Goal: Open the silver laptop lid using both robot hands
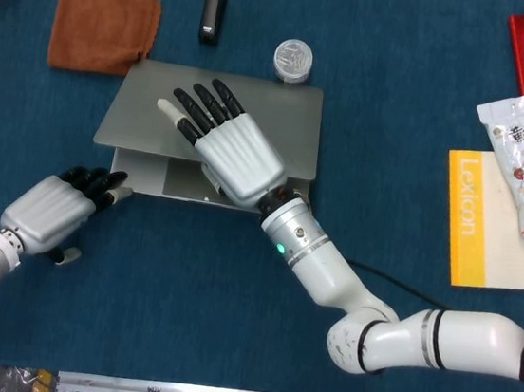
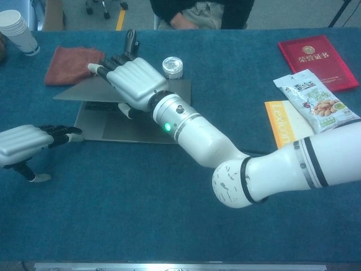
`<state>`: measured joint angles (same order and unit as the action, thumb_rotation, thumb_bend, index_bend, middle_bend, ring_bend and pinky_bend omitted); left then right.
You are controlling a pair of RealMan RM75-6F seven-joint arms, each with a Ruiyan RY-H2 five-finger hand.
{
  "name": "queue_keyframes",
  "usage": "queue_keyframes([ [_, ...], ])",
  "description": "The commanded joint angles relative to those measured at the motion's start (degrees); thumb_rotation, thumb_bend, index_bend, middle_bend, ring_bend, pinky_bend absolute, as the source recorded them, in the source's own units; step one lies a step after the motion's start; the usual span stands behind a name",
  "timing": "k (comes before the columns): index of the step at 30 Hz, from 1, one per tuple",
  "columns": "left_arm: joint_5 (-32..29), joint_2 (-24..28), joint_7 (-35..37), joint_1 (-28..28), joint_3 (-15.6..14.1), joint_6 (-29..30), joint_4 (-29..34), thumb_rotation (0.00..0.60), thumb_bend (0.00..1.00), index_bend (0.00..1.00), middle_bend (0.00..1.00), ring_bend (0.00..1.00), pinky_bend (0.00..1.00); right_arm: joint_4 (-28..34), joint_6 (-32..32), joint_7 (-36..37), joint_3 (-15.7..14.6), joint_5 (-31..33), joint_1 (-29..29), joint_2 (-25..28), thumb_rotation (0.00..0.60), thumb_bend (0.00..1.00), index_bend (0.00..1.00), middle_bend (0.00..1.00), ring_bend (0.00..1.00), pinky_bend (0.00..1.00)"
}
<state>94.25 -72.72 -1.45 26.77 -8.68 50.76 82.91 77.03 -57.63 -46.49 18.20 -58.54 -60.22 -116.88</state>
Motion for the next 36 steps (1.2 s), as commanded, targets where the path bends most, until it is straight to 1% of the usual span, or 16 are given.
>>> queue_keyframes([
  [1, -0.1, -0.1, -0.1, 0.1, -0.2, 0.0, 0.0, 0.600, 0.23, 0.05, 0.00, 0.00, 0.10, 0.0, -0.1, 0.1, -0.1, 0.1, 0.0, 0.2, 0.600, 0.41, 0.00, 0.06, 0.00, 0.06],
  [9, -0.7, 0.1, -1.1, 0.4, -0.7, 0.1, 0.7, 0.600, 0.23, 0.05, 0.00, 0.00, 0.08, 0.3, -0.7, 0.2, 0.2, 0.3, 0.0, 1.5, 0.600, 0.41, 0.00, 0.06, 0.00, 0.06],
  [18, -1.2, 0.2, -1.8, 0.6, -1.0, 0.3, 1.1, 0.600, 0.23, 0.05, 0.00, 0.00, 0.08, -0.1, -1.4, 0.3, 1.2, 0.6, 0.1, 4.2, 0.600, 0.41, 0.00, 0.06, 0.00, 0.06],
  [28, -1.8, 0.3, -2.8, 0.7, -1.3, 0.4, 1.7, 0.600, 0.23, 0.05, 0.00, 0.00, 0.08, -0.9, -1.9, 1.8, 3.7, 1.8, 0.1, 8.6, 0.600, 0.41, 0.00, 0.06, 0.00, 0.06],
  [36, -2.6, 0.4, -3.8, 0.7, -1.3, 0.4, 2.3, 0.600, 0.23, 0.05, 0.00, 0.00, 0.08, -4.1, -1.2, 2.9, 5.3, 3.1, -1.3, 10.0, 0.600, 0.41, 0.00, 0.06, 0.00, 0.06],
])
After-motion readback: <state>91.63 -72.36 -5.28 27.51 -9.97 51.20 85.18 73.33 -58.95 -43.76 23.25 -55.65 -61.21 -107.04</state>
